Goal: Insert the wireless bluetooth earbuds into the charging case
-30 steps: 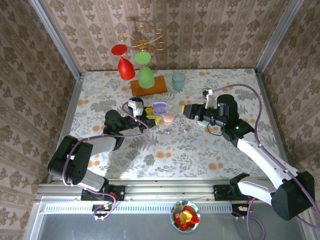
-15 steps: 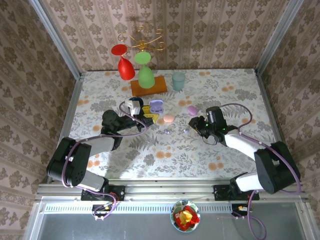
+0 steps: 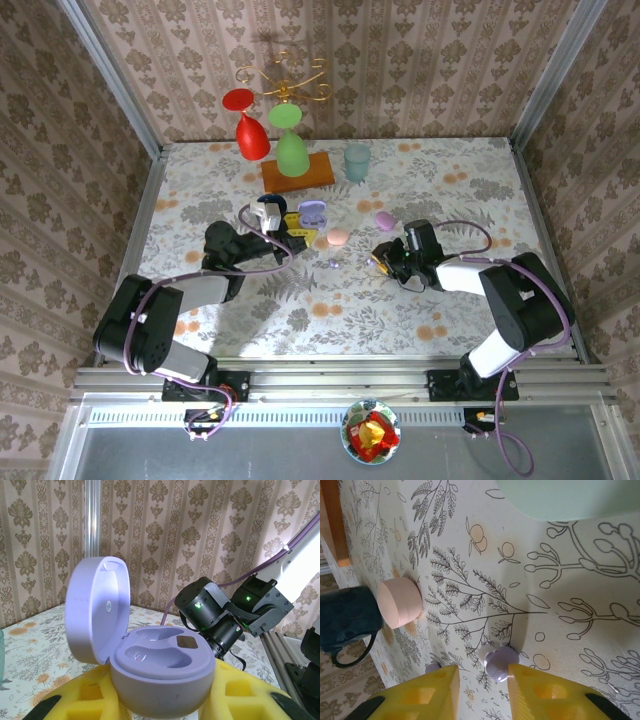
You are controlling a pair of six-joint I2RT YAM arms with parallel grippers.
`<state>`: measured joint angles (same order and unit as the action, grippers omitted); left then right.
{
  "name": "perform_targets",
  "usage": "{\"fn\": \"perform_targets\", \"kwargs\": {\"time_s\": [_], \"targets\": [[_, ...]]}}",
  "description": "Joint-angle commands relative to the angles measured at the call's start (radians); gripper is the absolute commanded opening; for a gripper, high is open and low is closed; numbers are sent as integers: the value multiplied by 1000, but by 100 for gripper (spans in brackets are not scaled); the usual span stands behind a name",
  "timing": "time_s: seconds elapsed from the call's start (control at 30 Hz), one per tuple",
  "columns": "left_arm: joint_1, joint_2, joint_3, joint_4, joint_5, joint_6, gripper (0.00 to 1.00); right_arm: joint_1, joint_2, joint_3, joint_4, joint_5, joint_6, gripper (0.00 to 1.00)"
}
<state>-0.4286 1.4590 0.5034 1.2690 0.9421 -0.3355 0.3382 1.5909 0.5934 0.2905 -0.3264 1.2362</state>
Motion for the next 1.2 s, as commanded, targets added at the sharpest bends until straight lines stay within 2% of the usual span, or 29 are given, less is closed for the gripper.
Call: {"fn": "perform_targets", "kwargs": {"time_s": [0.0,0.73,1.17], "targets": [[5,-22,-9,32,-2,24,24,4,14,-17,24,-3,22,33],[5,-23,-9,32,-3,24,24,23,32,-10,24,5,40,33],[5,-23,-14,32,-6,26,25,16,93,4,47,19,41,26]]}}
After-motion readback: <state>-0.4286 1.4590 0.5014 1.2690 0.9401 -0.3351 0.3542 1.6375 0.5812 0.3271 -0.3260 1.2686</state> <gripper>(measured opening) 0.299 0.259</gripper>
